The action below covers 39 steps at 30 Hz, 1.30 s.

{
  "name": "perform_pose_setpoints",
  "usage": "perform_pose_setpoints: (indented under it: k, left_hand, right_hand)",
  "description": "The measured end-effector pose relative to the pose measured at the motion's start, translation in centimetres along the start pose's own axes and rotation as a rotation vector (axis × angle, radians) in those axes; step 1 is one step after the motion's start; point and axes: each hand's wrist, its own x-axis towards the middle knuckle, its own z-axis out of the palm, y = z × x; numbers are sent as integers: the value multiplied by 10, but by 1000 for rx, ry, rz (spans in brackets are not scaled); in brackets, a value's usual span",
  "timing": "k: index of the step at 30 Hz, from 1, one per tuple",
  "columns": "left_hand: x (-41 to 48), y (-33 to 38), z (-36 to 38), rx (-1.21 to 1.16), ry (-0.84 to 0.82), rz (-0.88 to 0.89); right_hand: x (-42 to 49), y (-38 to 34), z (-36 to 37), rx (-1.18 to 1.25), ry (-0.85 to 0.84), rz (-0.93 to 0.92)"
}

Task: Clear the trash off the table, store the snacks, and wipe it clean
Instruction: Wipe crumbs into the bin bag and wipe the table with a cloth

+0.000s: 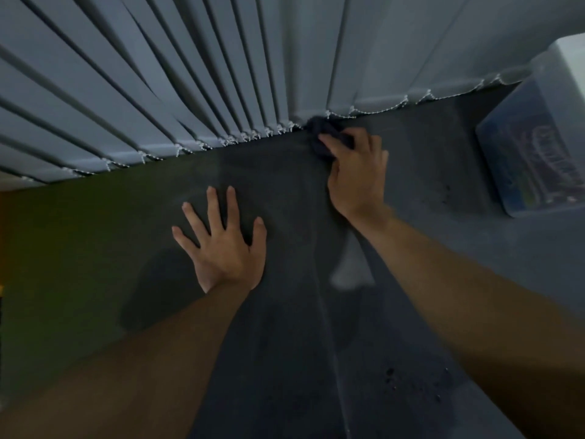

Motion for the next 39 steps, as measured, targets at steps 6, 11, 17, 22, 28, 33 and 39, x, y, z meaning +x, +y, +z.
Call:
perform_pose_setpoints:
  k: [6, 11, 17, 22, 28, 33, 39]
  left_hand:
    - [-1, 0, -2, -16, 0, 27]
    - [-4, 1, -3, 23, -17, 265]
    - [2, 11, -11, -32, -8, 319]
    - [23, 61, -21, -109, -29, 542]
    - [25, 118, -9, 84, -54, 500]
    - [23, 122, -4, 109, -56, 485]
    - [24, 123, -4, 114, -56, 483]
  right_hand:
    - [-47, 0, -7, 16, -167, -371]
    - [-42, 38, -25, -43, 3, 41]
    - [-95, 38, -34, 13, -67, -224]
    - [-73, 93, -56, -136, 77, 247]
    - [-96, 85, -58, -119, 66, 187]
    - [-70, 122, -64, -115, 198, 549]
    - [-52, 85, -50, -25, 57, 263]
